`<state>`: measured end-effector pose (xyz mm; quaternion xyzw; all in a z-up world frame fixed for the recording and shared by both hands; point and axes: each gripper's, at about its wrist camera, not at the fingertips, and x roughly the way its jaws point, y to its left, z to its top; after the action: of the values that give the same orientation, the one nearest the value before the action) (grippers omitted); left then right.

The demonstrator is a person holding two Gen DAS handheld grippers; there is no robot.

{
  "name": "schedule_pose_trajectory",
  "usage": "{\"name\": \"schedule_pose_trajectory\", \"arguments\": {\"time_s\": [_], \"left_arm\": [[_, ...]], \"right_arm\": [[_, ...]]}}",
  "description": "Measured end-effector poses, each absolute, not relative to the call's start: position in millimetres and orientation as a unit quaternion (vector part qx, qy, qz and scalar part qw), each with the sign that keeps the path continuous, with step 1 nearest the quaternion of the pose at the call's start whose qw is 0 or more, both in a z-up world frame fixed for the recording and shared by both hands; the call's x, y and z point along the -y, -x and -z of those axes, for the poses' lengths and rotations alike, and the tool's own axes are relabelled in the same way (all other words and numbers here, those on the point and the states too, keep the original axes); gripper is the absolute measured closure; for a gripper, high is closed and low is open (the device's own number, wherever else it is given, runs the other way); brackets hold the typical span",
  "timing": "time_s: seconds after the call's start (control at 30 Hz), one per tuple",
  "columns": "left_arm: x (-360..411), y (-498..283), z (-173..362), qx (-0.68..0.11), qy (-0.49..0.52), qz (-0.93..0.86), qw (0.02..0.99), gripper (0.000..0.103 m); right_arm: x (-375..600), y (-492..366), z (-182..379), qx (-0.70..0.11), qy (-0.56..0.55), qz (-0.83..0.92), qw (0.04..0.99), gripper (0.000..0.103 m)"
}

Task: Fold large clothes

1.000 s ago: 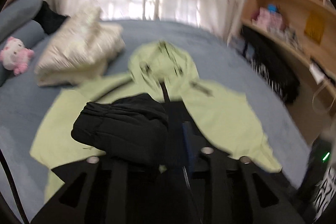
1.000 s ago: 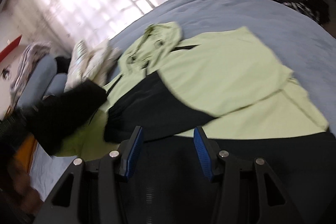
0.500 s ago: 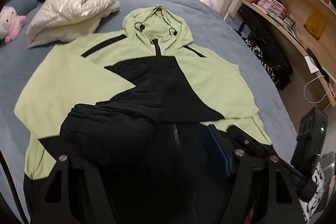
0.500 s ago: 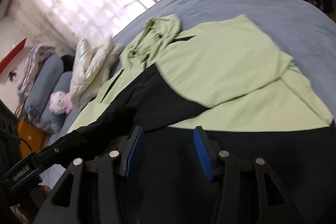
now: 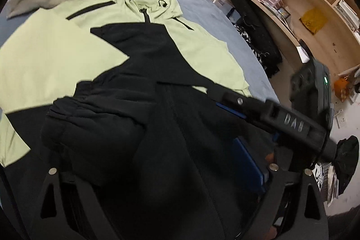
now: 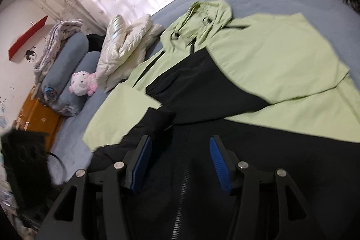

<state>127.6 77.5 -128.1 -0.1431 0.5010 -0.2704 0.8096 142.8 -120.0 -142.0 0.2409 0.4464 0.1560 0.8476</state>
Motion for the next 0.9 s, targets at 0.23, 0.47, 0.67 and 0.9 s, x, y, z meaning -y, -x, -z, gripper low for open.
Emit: {"name": "schedule_pose_trajectory", "arguments": {"time_s": [0.23,0.47,0.67,0.9], "left_arm": [[-73,-114,139,-0.496,0.123,0.282,0.812,0.011],[-70,-106,139,-0.491,0.102,0.285,0.817,0.011],[-76,-105,130,-0.476,0.106,0.286,0.825,0.011],[-86,-101,126,-0.469,0.116,0.281,0.829,0.011]], "right_arm": [[88,-174,168,-0.513,-0.287,-0.239,0.773,0.048],[38,-200,180,-0.543,-0.214,-0.275,0.764,0.068],[33,-213,131,-0.467,-0.115,-0.282,0.83,0.1],[83,-252,98,-0.403,-0.04,-0.112,0.907,0.082]]}}
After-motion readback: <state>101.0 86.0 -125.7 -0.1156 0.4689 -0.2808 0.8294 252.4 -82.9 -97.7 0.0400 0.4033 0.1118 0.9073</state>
